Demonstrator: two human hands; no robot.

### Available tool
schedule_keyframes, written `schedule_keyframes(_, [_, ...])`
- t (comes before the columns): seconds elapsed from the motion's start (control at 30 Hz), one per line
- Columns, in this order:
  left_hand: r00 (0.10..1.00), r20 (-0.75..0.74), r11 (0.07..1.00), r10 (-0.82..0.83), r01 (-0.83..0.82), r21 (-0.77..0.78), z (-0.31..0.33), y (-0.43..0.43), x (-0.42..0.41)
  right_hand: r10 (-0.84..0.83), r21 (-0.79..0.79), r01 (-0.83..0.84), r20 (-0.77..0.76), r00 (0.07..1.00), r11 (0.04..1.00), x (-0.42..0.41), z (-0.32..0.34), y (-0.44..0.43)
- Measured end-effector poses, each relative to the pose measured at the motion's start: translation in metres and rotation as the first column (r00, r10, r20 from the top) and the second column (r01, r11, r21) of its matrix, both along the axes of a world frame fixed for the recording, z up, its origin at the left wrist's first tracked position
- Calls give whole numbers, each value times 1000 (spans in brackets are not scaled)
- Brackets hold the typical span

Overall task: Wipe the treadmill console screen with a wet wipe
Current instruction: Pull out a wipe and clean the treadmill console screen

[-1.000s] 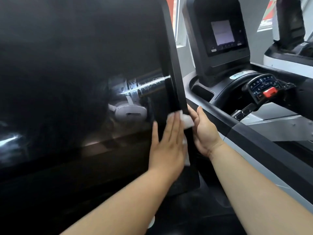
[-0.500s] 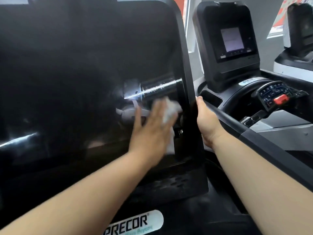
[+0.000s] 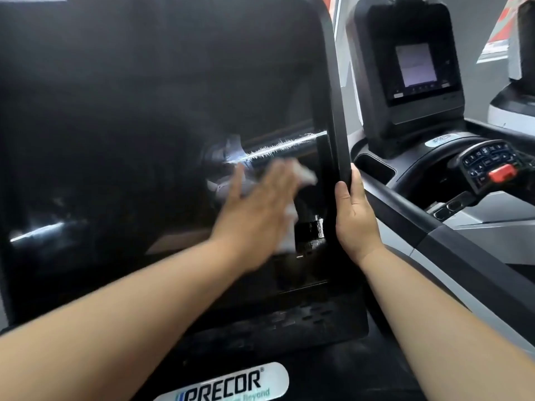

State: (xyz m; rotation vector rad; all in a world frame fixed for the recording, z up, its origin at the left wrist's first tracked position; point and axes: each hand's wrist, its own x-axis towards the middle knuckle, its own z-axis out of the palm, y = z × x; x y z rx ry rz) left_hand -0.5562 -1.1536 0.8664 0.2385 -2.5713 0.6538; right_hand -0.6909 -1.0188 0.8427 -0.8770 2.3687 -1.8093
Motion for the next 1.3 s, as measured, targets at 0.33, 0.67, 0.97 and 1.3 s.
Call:
schedule_keyframes(0.33, [996, -59, 997, 62, -59, 55, 42, -51, 3, -6, -4, 6, 11, 1000, 1000, 2, -2, 3])
schedule_keyframes(0.67, [975, 147, 980, -169, 182, -82, -44, 10, 44, -24, 23, 23, 1, 1000, 999, 3, -1, 3])
schedule_keyframes(0.97, [999, 10, 987, -53, 50, 152, -32, 7, 36, -30, 28, 30, 14, 999, 999, 7, -2, 5])
schedule_keyframes(1.3, [916, 77, 916, -394, 384, 115, -2, -24, 63, -130, 205, 160, -152, 980, 966, 29, -1, 10])
